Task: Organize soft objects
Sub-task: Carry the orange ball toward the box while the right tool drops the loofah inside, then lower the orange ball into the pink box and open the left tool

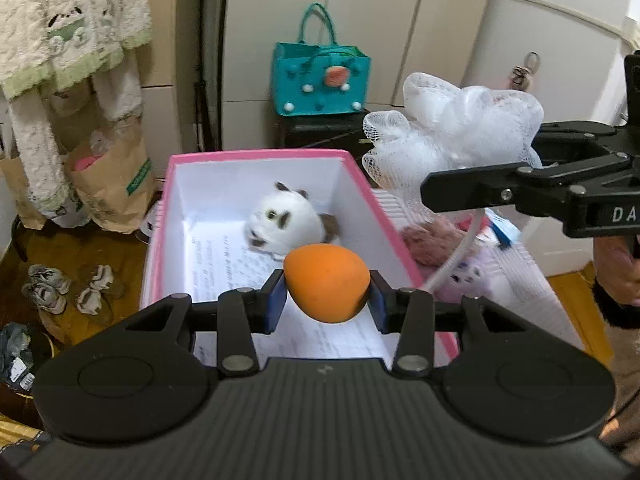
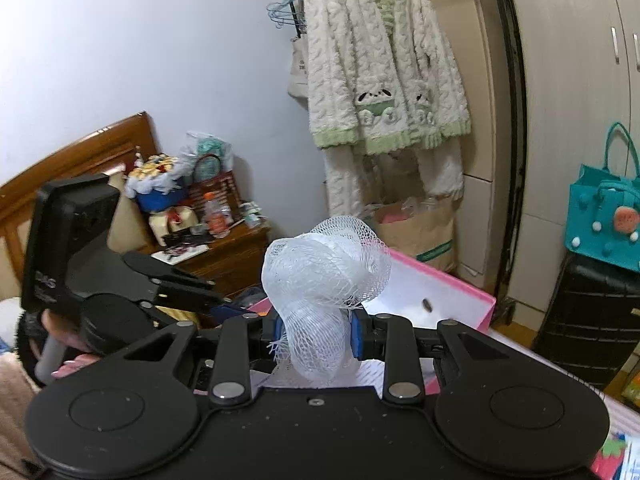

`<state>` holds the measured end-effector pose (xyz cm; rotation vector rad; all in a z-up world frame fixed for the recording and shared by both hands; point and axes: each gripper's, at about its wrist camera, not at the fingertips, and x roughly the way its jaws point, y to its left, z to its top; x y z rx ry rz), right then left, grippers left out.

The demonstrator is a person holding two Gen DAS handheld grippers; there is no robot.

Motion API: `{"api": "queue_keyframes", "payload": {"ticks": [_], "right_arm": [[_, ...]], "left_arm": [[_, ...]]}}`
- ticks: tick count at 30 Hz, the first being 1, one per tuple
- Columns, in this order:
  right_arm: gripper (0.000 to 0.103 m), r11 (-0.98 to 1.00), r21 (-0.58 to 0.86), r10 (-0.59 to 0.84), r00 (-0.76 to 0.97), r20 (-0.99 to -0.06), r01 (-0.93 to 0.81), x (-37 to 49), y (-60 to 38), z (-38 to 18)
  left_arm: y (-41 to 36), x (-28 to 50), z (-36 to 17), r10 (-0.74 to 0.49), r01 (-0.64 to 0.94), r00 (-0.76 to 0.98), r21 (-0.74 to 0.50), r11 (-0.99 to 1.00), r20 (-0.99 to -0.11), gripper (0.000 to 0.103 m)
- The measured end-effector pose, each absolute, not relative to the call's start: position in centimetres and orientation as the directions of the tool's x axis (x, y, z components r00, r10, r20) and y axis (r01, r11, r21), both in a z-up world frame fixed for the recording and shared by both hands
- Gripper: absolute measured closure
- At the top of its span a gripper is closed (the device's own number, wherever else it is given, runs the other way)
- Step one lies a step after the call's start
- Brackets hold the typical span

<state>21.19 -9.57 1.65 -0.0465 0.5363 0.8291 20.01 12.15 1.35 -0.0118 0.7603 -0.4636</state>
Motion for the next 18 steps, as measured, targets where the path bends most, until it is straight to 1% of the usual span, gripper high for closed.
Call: {"api": "queue_keyframes", "payload": {"ticks": [3, 5, 8, 10, 11, 14, 18], "right_arm": [[0.069, 0.689, 0.141, 0.661, 0.537, -0.524, -0.711, 23.0, -8.5, 0.4], [0.069, 0.700, 0.094, 0.620, 0.537, -0.572, -0.708, 24.2, -7.6, -1.0], [0.068, 0.703, 0.015, 0.547, 0.527, -0.651, -0.711, 26.0, -6.3, -3.0], [0.068, 0.698, -0.054, 0.493, 0.533, -0.687, -0.714, 27.0, -5.8, -4.0], [0.068, 0.685, -0.091, 0.467, 0.532, -0.706, -0.723, 27.5, -5.6, -4.5], [0.067, 0.637, -0.133, 0.432, 0.494, -0.754, -0.759, 28.5, -5.1, -5.3], [0.066, 0.527, -0.203, 0.378, 0.441, -0.814, -0.825, 28.9, -3.8, -6.1]], "left_arm": [[12.7, 21.7, 0.8, -0.386, 0.378, 0.640, -0.165, 0.911, -0.664, 0.061], [13.0, 22.9, 0.2, -0.379, 0.364, 0.628, -0.174, 0.915, -0.679, 0.061], [13.2, 25.2, -1.1, -0.381, 0.346, 0.581, -0.206, 0.915, -0.719, 0.061], [13.1, 26.8, -2.2, -0.367, 0.326, 0.539, -0.215, 0.921, -0.758, 0.061], [12.9, 27.6, -2.9, -0.342, 0.312, 0.521, -0.198, 0.929, -0.782, 0.061], [12.4, 29.3, -4.3, -0.303, 0.296, 0.484, -0.172, 0.940, -0.821, 0.061], [12.4, 30.8, -5.2, -0.300, 0.272, 0.461, -0.188, 0.944, -0.835, 0.061]]}}
